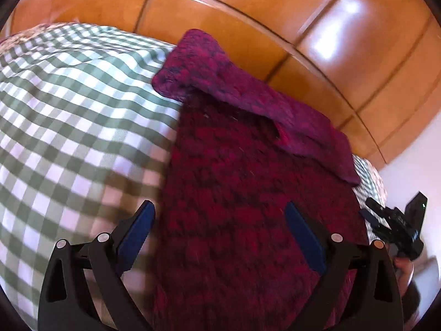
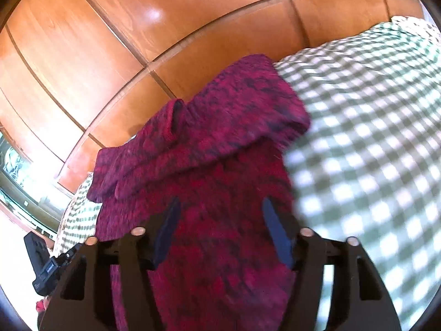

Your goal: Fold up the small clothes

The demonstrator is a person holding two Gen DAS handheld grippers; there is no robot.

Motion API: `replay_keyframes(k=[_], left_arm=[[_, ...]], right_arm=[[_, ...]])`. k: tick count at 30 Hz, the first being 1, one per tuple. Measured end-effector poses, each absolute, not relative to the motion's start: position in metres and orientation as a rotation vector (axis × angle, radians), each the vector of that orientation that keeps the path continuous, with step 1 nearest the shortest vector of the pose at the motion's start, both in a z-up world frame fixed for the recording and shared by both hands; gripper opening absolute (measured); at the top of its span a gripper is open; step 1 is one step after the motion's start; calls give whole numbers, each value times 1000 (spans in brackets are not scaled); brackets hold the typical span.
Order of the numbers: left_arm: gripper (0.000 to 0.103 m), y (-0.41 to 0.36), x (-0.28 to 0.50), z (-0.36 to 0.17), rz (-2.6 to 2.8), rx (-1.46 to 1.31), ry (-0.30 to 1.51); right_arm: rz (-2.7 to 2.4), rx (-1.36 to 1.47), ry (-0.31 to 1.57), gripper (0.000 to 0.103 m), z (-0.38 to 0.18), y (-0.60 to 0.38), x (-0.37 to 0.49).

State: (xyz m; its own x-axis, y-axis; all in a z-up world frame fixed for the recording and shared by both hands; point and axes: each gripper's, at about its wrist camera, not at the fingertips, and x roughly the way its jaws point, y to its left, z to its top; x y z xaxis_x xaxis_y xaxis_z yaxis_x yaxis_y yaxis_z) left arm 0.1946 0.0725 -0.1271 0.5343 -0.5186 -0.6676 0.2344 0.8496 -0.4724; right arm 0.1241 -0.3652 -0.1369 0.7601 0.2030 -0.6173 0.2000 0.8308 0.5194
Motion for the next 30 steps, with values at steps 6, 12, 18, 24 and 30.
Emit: replay_keyframes(k=[6,12,18,24,30], left_arm=[[87,75,168,-133,-553,-279,929],[77,93,144,-140,-655,-320,935],[71,105,132,-144,-718,-425,975],[71,101,114,-147,-805,-457,1003],[71,96,99,-150,-915,-493,1036]], right_arm=[[32,598,750,56,-142,-377,85],[90,712,785,52,-164,-387,39],[172,873,737,51,-173,-394,13],[231,872,767,51,-174,-382,3],[316,900,806,51,-185,-363,-15]])
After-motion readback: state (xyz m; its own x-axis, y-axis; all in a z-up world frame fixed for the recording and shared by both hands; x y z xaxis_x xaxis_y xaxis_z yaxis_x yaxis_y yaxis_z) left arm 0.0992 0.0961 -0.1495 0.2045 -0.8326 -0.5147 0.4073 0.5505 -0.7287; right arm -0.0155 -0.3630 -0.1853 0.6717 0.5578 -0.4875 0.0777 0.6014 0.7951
